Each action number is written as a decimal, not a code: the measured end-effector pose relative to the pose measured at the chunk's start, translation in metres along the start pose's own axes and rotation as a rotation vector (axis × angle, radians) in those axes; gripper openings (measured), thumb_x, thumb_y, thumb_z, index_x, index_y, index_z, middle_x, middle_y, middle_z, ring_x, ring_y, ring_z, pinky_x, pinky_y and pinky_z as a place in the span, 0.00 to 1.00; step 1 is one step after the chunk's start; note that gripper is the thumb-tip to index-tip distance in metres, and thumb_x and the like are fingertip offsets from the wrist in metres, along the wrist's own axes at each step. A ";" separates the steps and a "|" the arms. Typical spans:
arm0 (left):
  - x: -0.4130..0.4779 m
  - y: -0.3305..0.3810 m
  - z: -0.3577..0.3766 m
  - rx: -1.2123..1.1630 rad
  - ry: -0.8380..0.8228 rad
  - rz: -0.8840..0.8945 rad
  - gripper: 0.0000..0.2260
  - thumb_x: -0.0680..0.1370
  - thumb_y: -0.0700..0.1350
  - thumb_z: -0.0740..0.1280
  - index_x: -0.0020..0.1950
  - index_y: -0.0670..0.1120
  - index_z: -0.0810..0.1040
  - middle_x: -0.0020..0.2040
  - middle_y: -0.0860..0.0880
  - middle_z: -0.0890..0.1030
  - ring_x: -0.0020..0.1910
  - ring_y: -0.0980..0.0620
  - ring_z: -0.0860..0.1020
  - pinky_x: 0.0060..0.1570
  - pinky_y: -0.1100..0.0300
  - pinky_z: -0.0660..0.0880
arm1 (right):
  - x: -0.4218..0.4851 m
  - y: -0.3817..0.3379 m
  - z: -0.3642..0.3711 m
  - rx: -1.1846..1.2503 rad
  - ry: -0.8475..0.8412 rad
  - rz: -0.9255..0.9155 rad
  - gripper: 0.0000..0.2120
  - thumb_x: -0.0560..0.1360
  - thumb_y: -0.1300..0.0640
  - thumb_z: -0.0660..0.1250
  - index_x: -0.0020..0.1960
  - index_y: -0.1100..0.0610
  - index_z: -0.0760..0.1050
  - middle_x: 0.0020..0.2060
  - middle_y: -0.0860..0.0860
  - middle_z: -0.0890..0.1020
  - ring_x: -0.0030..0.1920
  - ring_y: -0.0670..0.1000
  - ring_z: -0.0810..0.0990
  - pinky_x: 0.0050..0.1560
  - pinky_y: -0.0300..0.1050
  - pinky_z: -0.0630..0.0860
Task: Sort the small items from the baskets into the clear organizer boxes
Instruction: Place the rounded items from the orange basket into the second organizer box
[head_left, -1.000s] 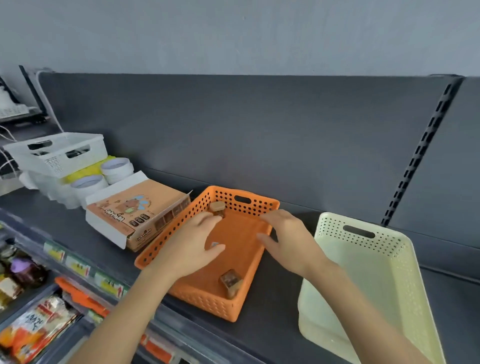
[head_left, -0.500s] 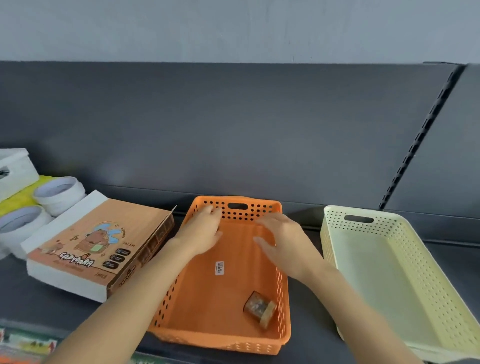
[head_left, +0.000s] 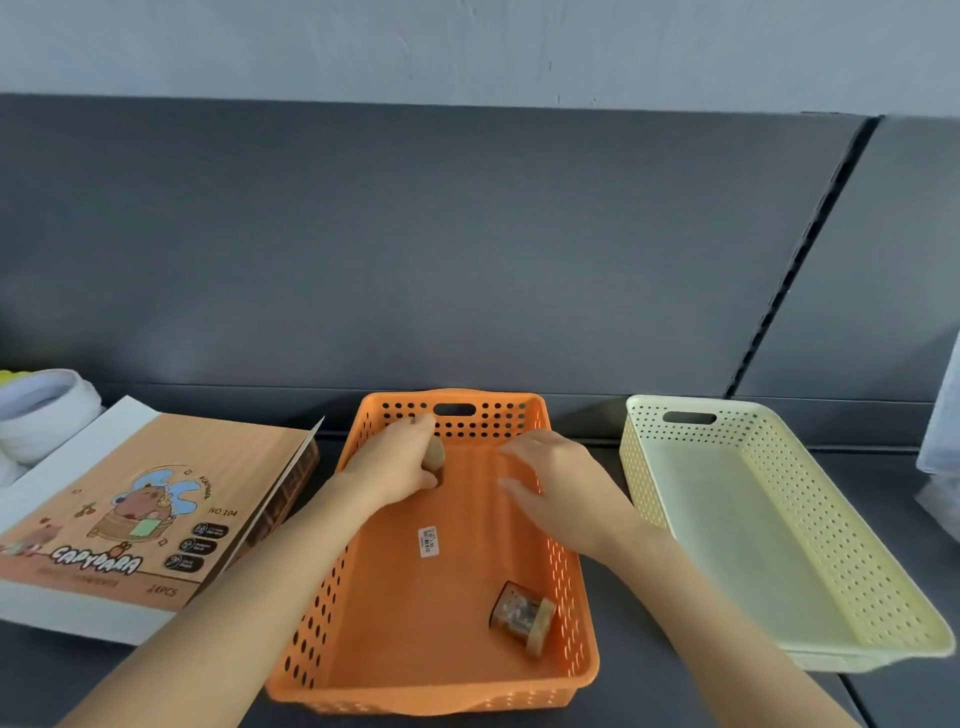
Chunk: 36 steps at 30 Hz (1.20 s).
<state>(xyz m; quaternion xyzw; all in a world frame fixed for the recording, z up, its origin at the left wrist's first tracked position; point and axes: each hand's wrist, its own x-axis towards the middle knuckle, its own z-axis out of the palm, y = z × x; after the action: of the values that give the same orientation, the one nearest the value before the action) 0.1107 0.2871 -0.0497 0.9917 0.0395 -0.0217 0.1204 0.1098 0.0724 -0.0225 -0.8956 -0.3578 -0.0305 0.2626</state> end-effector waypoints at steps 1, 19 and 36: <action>-0.001 0.000 0.000 -0.028 -0.004 0.010 0.19 0.72 0.46 0.73 0.58 0.48 0.68 0.51 0.52 0.74 0.47 0.53 0.74 0.40 0.61 0.71 | 0.001 -0.001 0.000 -0.006 -0.001 -0.002 0.17 0.78 0.52 0.62 0.66 0.53 0.72 0.62 0.47 0.75 0.60 0.46 0.74 0.58 0.37 0.71; -0.083 0.003 -0.017 -0.463 0.235 0.005 0.21 0.70 0.46 0.75 0.59 0.57 0.71 0.54 0.60 0.75 0.53 0.60 0.74 0.42 0.74 0.67 | 0.003 -0.025 0.006 -0.362 -0.718 -0.086 0.24 0.71 0.38 0.67 0.51 0.58 0.76 0.44 0.49 0.80 0.46 0.52 0.79 0.46 0.46 0.78; -0.088 0.009 -0.012 -0.393 0.222 -0.018 0.24 0.71 0.47 0.74 0.64 0.55 0.71 0.59 0.58 0.75 0.55 0.59 0.72 0.51 0.66 0.68 | -0.005 -0.035 0.024 -0.285 -0.622 -0.170 0.12 0.71 0.52 0.67 0.44 0.62 0.76 0.40 0.56 0.79 0.38 0.54 0.78 0.38 0.49 0.79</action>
<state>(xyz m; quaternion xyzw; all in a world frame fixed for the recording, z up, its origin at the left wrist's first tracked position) 0.0245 0.2749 -0.0309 0.9451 0.0647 0.0948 0.3059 0.0798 0.1016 -0.0284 -0.8566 -0.4862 0.1722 0.0102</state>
